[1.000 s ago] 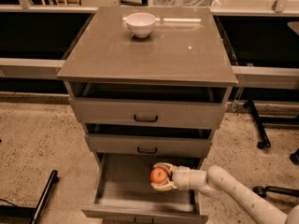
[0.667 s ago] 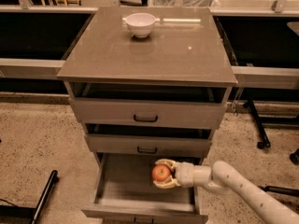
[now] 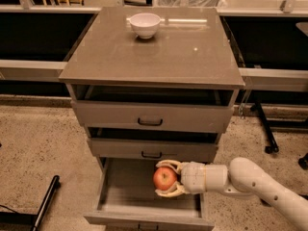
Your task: Pick apple from bottom drawer and place on counter
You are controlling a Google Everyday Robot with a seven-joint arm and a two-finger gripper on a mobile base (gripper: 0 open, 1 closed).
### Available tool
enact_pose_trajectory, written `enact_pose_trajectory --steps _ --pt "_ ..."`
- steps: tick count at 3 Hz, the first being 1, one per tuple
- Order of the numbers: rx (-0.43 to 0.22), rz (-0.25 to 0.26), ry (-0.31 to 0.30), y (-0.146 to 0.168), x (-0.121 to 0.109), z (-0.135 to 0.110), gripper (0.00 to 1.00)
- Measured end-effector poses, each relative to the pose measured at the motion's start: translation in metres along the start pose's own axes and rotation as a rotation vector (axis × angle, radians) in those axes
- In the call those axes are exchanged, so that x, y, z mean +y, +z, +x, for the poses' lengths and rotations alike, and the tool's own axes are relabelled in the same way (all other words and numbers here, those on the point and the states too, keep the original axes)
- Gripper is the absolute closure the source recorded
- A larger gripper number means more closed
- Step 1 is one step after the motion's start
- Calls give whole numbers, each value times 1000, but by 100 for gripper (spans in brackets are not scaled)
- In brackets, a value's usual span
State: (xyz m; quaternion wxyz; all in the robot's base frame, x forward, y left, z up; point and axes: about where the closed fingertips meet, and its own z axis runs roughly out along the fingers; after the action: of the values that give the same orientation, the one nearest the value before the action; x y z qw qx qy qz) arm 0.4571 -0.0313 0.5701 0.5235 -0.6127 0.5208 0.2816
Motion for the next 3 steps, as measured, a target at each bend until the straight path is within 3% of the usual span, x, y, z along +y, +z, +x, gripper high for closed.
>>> enact_pose_trajectory --steps 1,2,3 --pt "29 -75 -38 6 26 -27 100" --pt "29 -74 -36 5 22 -32 100" --pt "20 -67 -26 -7 -19 -89 100"
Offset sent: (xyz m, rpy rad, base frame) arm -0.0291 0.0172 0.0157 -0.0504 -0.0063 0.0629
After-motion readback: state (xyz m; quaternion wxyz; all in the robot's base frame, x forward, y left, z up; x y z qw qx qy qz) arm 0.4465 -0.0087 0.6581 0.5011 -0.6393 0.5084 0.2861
